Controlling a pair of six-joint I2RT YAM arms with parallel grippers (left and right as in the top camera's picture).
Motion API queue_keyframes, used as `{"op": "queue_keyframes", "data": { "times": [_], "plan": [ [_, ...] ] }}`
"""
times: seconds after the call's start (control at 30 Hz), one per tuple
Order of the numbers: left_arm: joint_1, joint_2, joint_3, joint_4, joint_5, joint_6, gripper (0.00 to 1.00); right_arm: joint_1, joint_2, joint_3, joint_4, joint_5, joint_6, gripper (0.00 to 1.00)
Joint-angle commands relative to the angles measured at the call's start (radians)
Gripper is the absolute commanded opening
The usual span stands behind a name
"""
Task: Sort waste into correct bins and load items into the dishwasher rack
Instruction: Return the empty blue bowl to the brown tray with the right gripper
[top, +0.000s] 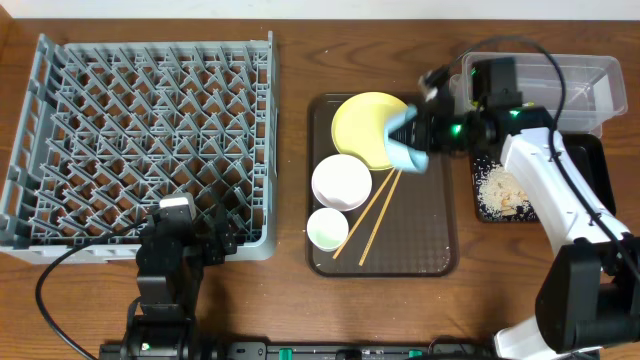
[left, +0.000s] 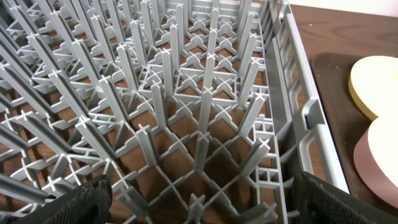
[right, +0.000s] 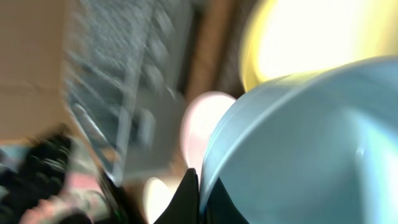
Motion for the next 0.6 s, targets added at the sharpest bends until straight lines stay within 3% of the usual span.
{"op": "queue_keyframes", "data": {
  "times": [0.0,0.13,0.27,0.57],
  "plan": [
    [0.004,0.0,0.02,0.001,-0.005,-0.008,0.94,0.049,0.001,0.023,-0.12,0.185,-0.21,0.01],
    [0.004,0.0,0.02,0.001,-0.005,-0.008,0.94,0.121,0.001,0.021,-0.279,0.396,-0.229,0.01],
    [0.004,0.0,0.02,0.001,-0.005,-0.008,0.94,0.196,0.001,-0.005,-0.332,0.564,-0.206,0.01],
    [0.004,0.0,0.02,0.001,-0.005,-0.008,0.94,0.244,0.001,-0.132,-0.229,0.532,-0.166,0.07]
  ]
}}
